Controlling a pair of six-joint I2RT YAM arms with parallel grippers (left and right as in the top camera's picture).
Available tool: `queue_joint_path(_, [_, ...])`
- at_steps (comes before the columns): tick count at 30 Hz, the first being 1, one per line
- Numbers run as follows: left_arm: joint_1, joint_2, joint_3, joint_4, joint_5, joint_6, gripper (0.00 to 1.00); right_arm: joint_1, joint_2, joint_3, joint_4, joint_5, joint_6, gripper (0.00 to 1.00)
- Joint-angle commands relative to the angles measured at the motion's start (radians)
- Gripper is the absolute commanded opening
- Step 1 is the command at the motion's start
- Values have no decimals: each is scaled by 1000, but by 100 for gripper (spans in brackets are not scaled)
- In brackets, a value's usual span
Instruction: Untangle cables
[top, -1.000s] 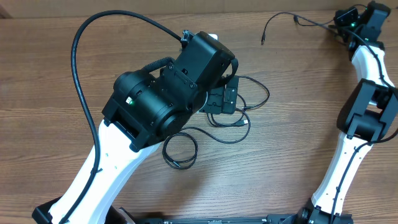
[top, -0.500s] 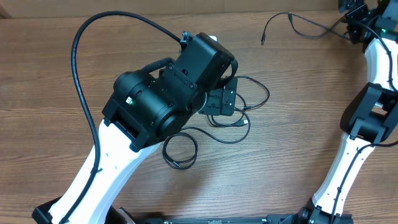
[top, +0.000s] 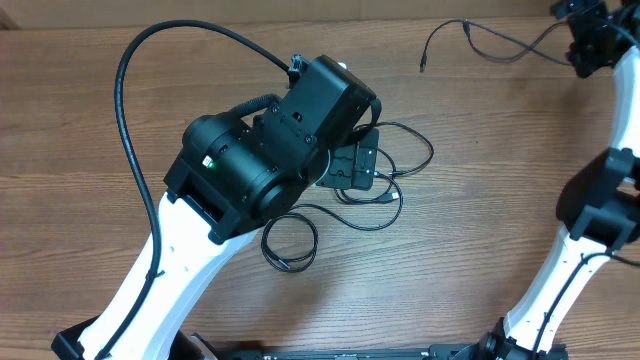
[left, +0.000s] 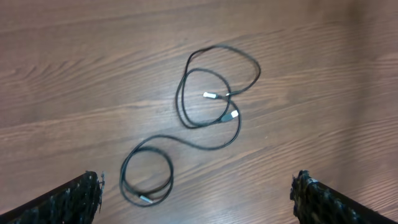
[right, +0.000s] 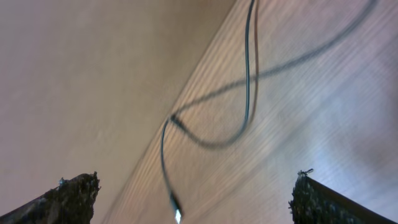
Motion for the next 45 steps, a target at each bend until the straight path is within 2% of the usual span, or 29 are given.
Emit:
queue_joint_path(1, [39,-3,14,-36,-5,-39,99,3,-72,23,-71,-44,-5,100])
queue_joint_path(3, [94,-3,14,-82,-22,-144,100,3,-86,23,-104,-140,-21,100])
queue_joint_path(6, [209,-4,13,-82,50,-167,100,9,-110,23,-119,-272,-35,100])
queue_joint_path(8, [281,-4,13,-82,94,-159,100,25,-135,23,-162,-293,-35,100])
queue_joint_path(11, [394,-4,13,-82,163,-69,100,68,-192,23,-267,-241,-48,100])
queue_joint_path(16, [516,-4,13,-82,214,54,100,214,-311,23,-439,12,-94,100])
queue_joint_path(20, [549,-4,13,-82,159,60,99,376,-363,23,-564,91,-168,100])
queue_joint_path(23, [550,-4,13,-82,56,59,100,518,-357,23,-626,91,-174,100])
queue_joint_path(28, [574,-4,13,-82,0,58,100,703,-325,7,-607,122,-167,99])
queue_joint_path(31, [641,-4,13,-82,3,46,100,780,-301,-13,-600,224,-80,95])
queue_joint_path(34, [734,-4,13,-82,50,47,99,822,-272,-38,-603,240,-51,94])
queue_joint_path(37, [804,-4,13,-82,105,102,99,837,-243,-62,-603,240,-51,93])
queue_joint_path(42, [831,-4,13,-82,246,157,100,839,-226,-131,-570,240,-48,81])
queue_joint_path(45, [822,-3,13,-82,262,156,100,839,-225,-185,-520,240,-48,73])
